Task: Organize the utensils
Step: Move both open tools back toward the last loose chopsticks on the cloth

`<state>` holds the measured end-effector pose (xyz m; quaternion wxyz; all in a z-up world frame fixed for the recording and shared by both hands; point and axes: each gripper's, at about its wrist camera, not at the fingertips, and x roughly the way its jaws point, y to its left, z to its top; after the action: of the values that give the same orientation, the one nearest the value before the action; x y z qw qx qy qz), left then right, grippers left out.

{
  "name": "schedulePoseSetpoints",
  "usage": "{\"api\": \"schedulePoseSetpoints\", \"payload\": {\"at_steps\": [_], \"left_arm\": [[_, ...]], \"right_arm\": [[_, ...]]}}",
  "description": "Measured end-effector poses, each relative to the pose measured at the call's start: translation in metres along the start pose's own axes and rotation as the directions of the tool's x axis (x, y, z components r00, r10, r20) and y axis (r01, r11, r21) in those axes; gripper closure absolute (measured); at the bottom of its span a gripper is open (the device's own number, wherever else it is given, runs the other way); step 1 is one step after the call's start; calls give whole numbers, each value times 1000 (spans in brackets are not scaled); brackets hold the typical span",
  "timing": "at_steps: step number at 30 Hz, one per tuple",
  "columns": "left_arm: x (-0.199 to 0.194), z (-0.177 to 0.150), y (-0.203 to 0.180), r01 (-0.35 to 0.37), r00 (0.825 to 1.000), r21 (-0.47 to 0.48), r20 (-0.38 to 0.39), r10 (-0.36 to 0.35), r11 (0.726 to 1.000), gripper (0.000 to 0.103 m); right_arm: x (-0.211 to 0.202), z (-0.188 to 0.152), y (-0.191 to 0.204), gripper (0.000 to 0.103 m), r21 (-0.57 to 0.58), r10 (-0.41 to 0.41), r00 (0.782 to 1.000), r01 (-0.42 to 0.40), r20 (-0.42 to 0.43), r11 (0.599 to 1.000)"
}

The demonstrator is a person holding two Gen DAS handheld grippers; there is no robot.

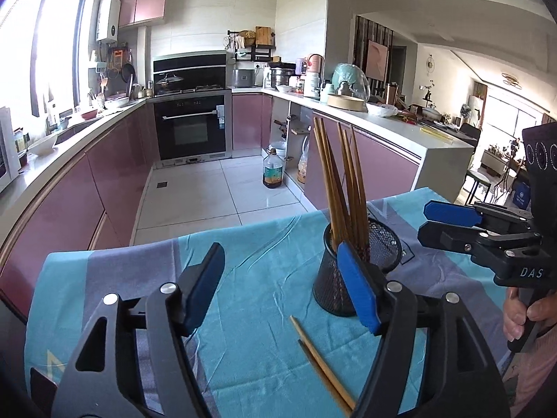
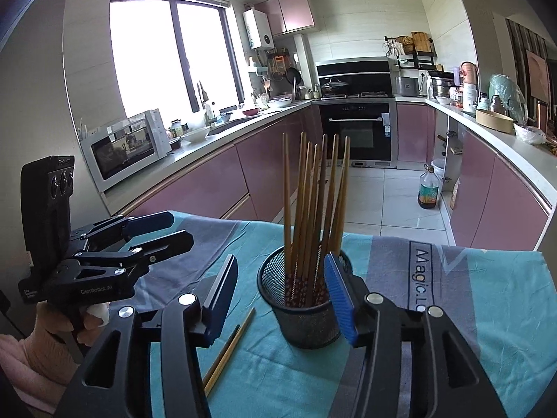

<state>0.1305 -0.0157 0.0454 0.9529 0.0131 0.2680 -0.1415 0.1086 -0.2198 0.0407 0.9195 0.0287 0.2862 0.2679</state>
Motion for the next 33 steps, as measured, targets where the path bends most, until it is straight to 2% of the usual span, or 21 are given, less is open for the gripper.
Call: {"api": "schedulePoseSetpoints", "payload": {"at_steps": [5,13,27,33], "left_arm": [[-13,-29,3,-26,999,-14,-21,26,1000,33],[-21,-57,6,-52,997,-22,-58,51,998,29],[-19,-86,14,-60,992,-74,-117,51,995,29],[-13,-97,18,-66,987,-88,-152,52,994,29]], "right_arm": [[12,-25,12,52,0,28,997,-28,-76,1000],[34,-64,27,52,34,64,982,-59,-179,998],[54,-92,46,53,44,73,961,-64,-268,997],[59,-100,52,57,24,64,953,-59,-297,998]]}}
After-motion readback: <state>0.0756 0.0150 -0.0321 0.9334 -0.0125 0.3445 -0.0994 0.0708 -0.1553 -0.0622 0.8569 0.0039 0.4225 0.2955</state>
